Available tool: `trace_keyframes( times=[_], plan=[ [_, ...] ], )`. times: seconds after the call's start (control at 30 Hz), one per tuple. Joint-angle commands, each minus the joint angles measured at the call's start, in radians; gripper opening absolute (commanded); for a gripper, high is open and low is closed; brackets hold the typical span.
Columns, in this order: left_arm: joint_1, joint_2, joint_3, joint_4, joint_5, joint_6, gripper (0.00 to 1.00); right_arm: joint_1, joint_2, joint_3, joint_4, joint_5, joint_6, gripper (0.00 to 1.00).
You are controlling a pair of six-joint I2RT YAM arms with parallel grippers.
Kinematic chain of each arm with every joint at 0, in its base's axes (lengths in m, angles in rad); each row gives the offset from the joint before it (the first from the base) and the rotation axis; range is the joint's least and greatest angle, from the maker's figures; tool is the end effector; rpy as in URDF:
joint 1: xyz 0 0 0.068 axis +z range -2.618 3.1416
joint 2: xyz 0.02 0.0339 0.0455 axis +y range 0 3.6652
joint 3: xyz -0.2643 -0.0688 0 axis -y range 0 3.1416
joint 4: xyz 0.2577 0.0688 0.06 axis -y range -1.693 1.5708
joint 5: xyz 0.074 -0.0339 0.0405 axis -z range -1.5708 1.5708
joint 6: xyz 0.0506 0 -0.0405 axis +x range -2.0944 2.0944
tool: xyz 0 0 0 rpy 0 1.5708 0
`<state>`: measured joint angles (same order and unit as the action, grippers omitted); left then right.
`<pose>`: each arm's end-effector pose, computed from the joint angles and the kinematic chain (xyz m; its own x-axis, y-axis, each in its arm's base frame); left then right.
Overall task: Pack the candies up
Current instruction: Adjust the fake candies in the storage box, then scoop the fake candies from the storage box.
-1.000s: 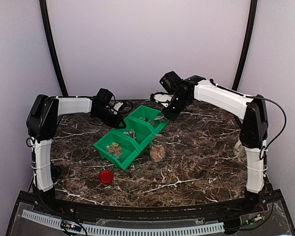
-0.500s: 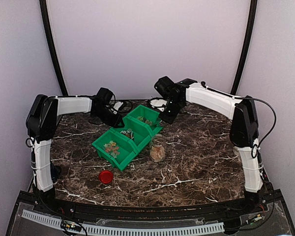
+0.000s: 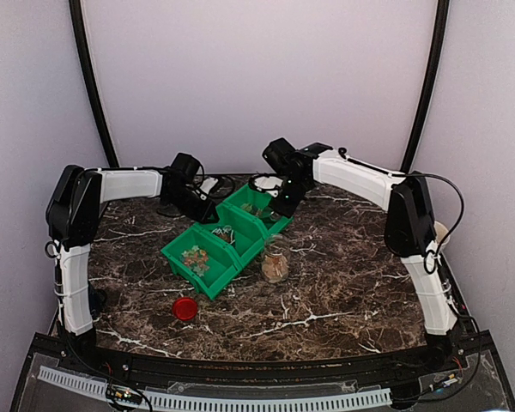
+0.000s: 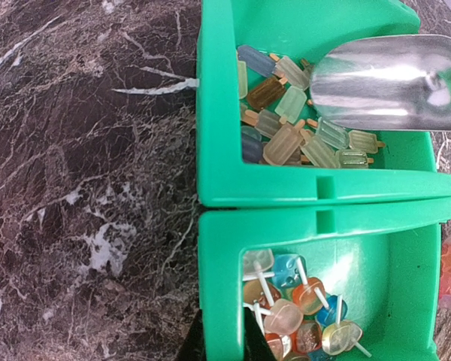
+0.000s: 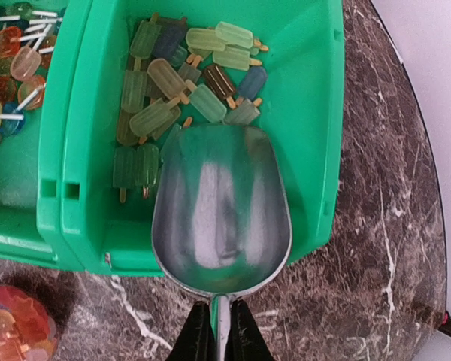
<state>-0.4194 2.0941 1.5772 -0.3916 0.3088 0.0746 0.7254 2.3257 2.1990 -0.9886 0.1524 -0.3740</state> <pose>0.4330 -0.2099 0.1709 -0.6766 0.3794 -0.6311 0.6108 0.7679 -0.1932 0.3933 0.3385 0.2216 -0.4042 -0.8410 -0.3597 -0.8094 0.5120 -0.2876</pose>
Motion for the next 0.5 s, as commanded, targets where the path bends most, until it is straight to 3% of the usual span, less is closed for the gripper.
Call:
trace_keyframes(
  times=[0.0, 0.47],
  plan=[
    [-0.015, -0.142, 0.024, 0.143, 0.068, 0.009, 0.00, -0.013, 0.104, -0.017, -0.040, -0.094, -0.014, 0.00],
    [-0.015, -0.164, 0.001, 0.155, 0.092, 0.008, 0.00, -0.036, 0.057, -0.319, 0.359, -0.314, -0.073, 0.00]
  ],
)
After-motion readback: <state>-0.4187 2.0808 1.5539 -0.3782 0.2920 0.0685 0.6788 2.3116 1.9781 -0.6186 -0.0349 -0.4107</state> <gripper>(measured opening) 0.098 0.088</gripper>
